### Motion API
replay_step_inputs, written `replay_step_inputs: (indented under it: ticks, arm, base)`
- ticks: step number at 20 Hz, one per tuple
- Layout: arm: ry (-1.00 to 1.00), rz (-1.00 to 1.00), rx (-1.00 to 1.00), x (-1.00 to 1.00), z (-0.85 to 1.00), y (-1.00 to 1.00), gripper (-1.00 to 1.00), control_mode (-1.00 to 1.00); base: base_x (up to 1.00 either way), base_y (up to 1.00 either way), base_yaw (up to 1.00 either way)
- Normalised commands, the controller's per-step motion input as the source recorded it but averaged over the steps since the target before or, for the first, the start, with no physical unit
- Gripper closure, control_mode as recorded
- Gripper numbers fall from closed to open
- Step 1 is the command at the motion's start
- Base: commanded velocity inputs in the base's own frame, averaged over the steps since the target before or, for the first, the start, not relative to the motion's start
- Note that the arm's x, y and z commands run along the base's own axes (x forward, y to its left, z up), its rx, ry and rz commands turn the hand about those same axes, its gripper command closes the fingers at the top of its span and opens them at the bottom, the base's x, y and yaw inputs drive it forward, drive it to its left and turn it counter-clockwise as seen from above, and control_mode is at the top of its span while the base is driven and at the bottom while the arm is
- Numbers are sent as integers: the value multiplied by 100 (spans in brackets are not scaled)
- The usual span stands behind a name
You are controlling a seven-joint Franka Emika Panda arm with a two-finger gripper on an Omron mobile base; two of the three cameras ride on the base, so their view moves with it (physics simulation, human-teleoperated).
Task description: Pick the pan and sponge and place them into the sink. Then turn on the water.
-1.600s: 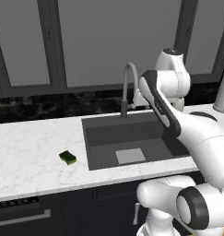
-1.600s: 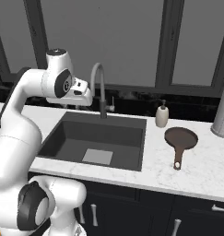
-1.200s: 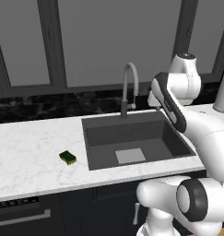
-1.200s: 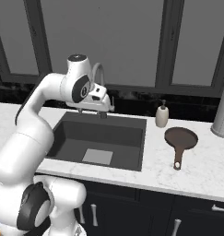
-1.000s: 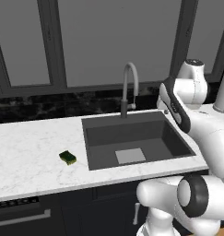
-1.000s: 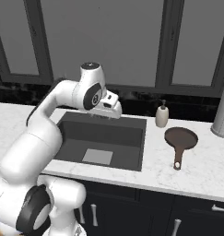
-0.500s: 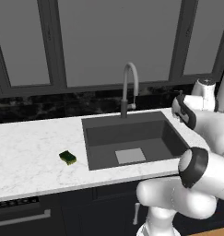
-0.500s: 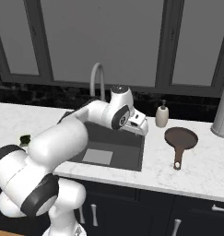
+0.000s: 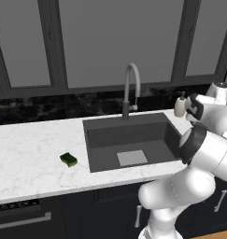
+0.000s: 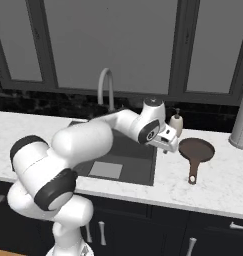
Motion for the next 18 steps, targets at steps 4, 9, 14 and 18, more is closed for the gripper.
replay_step_inputs:
  ticks: [4,9,14,18]
  arm:
    - [3,0,0,1,-1,-13,-100,-100]
    - [1,0,0,28,-22,-34,-100,-100]
    - [7,0,2,20,-26,-61,-100,-100]
    - [7,5,5,3,-18,-62,-100,-100]
  base:
    - [0,0,0]
    - [0,0,0]
    - [0,0,0]
    - [0,0,0]
